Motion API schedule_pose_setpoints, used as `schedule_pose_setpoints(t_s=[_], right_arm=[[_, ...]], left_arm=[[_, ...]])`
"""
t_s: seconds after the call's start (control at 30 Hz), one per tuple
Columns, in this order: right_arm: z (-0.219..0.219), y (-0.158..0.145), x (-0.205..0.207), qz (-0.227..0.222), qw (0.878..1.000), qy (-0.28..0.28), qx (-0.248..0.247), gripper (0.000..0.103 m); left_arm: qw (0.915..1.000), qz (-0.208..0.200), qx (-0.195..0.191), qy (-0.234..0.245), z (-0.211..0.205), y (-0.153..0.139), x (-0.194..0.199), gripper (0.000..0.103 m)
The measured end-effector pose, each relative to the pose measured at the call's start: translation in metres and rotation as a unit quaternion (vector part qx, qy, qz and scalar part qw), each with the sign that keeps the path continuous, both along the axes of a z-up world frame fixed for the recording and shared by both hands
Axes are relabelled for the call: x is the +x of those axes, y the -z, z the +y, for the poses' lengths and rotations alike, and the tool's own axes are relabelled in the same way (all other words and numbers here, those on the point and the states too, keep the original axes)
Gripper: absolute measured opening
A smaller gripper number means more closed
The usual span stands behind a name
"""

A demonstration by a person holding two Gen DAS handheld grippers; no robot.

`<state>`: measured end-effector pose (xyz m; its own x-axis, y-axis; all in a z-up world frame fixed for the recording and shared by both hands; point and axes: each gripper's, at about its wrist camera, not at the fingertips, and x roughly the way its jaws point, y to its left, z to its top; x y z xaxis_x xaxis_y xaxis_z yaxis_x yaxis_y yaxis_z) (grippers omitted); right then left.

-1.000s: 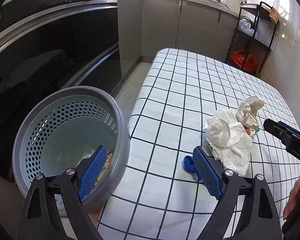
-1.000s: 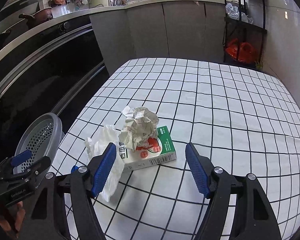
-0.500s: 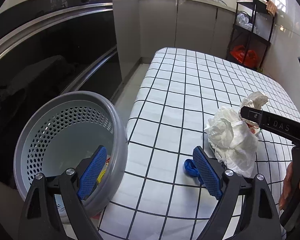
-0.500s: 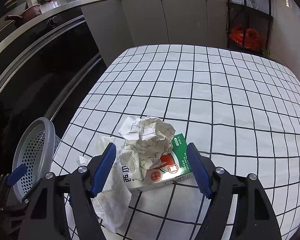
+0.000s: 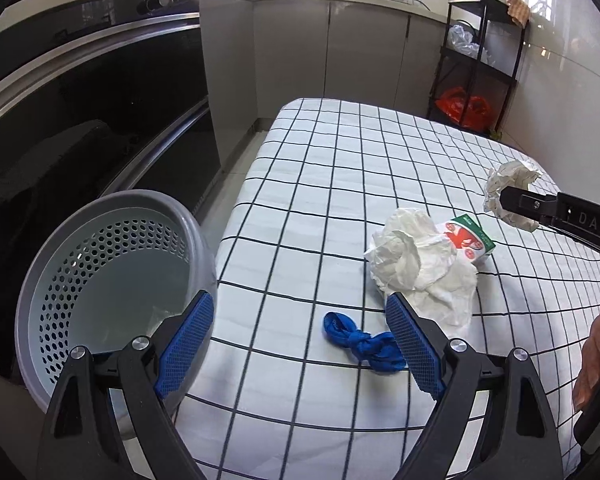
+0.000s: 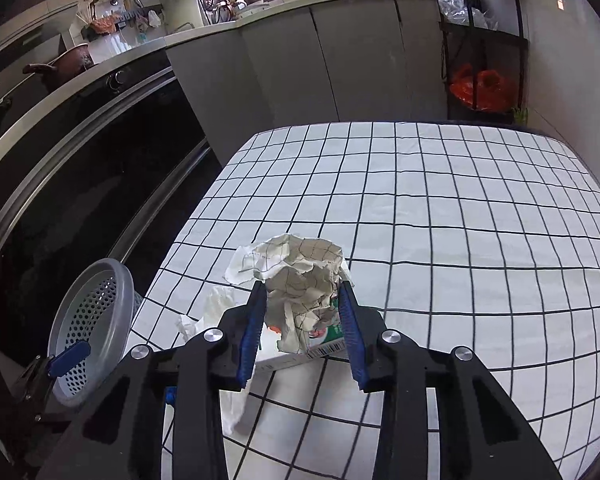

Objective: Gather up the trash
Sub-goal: 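Grasp the crumpled grid-printed paper with the right gripper, then grasp the white tissue with the left gripper while the right gripper holds the paper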

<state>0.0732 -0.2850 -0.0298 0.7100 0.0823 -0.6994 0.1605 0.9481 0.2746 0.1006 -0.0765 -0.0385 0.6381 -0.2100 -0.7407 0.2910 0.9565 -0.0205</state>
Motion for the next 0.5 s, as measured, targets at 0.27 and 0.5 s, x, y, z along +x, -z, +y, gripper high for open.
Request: schedule_pose_setpoints(t_s=[0.27,0.5], right_arm=[[-0.034,-0.014,-0.037,-0.016,1.0,0.022,0.006,0.036],[-0.046,-0.021,-0.052,-0.022,0.999,0.024,0.013,0.036]], left_arm=[[0.9995,-0.007,0.007,0.032,-0.046,-0.001,-0.005,0.092],[0.9997,0.003,0.013,0.019,-0.064,0.01,0.022,0.092]])
